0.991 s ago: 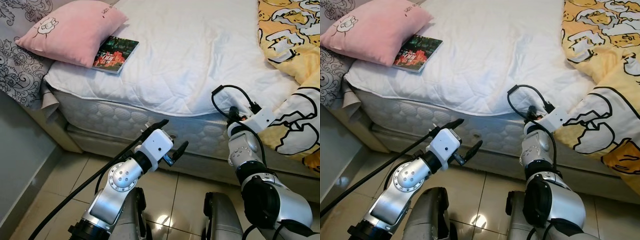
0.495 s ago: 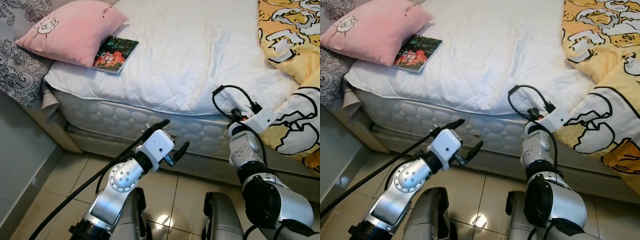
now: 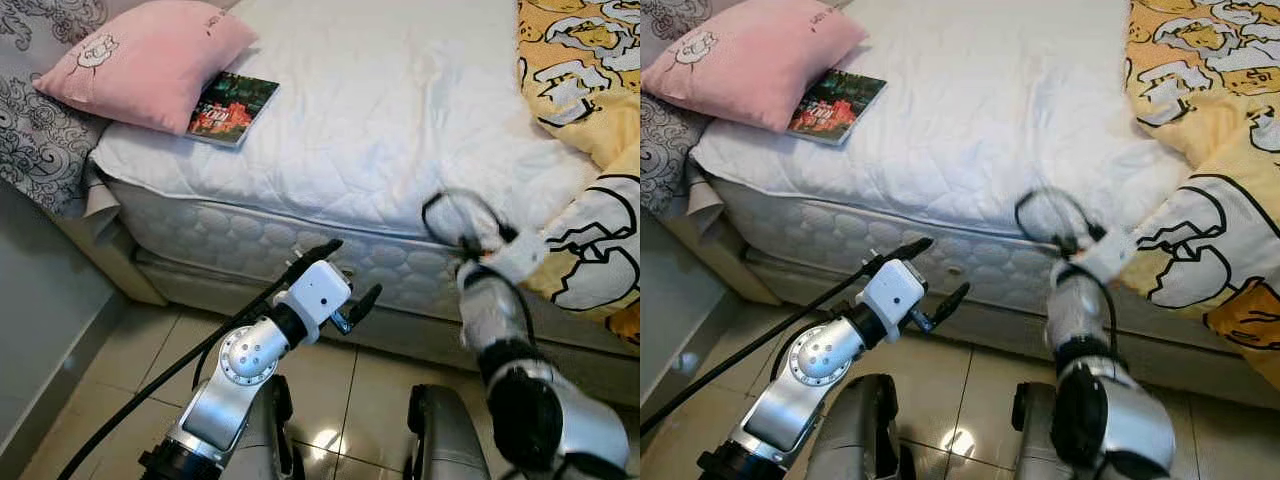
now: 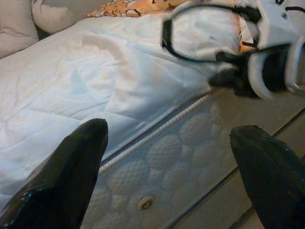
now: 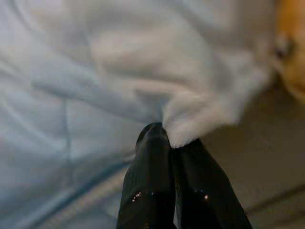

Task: Clean up the room

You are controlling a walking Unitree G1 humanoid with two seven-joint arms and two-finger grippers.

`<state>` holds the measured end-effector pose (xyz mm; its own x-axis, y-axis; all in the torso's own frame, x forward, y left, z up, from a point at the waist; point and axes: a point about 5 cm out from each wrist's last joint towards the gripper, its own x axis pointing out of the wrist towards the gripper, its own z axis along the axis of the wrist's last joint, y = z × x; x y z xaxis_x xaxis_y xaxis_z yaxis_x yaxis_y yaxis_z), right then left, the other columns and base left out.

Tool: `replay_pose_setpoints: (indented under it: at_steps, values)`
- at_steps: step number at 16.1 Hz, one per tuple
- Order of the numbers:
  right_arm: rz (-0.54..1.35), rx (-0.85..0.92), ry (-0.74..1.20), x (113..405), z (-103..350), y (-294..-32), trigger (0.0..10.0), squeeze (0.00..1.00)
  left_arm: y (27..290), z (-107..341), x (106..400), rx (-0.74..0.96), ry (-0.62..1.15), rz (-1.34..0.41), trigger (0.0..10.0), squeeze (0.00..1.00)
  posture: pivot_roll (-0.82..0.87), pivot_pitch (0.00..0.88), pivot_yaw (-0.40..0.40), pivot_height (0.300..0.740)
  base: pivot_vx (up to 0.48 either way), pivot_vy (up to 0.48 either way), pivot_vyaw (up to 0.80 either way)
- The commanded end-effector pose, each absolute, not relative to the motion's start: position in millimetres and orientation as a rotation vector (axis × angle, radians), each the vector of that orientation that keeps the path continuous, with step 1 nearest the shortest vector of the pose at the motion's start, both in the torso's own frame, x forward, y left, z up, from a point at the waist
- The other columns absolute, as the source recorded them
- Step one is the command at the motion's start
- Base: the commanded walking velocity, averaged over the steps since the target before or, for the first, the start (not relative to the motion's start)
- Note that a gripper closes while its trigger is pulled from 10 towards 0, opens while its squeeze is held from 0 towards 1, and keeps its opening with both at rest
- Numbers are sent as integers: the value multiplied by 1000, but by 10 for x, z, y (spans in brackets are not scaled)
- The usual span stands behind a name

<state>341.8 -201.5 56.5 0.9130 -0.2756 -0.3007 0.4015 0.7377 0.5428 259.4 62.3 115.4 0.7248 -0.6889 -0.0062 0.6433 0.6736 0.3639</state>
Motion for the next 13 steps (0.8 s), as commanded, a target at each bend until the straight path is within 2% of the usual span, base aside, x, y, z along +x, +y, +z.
replay_pose_setpoints:
  at_steps: [1,4,6,7,9,10,11,13]
  values:
    - [-411,613,260,3331,450,-2075,0,0,623,1155,2585,378,-140,-763,10000,0,7,58,83,595,0,0,0]
    - [-424,511,330,3148,248,-2146,0,0,614,1146,2587,379,-139,-764,10000,0,2,67,83,595,0,0,0]
    - [-379,445,357,3120,205,-2101,0,0,628,1137,2605,411,-141,-743,10000,0,0,75,85,595,0,0,0]
    - [-347,406,369,3114,189,-2057,10000,0,647,1129,2633,443,-139,-709,10000,0,0,75,85,595,0,0,0]
    - [-290,340,386,3102,161,-1968,10000,0,666,1120,2667,430,-125,-677,10000,0,-2,77,81,595,0,0,0]
    - [-257,269,369,3090,159,-1901,10000,0,712,1142,2718,370,-114,-616,10000,0,-7,73,69,595,0,0,0]
    - [-240,239,351,3073,157,-1878,10000,1000,736,1147,2741,360,-112,-590,10000,0,-9,70,63,595,0,0,0]
    - [-236,195,364,3016,106,-1875,10000,1000,740,1143,2765,367,-115,-571,10000,0,-17,64,53,595,0,0,0]
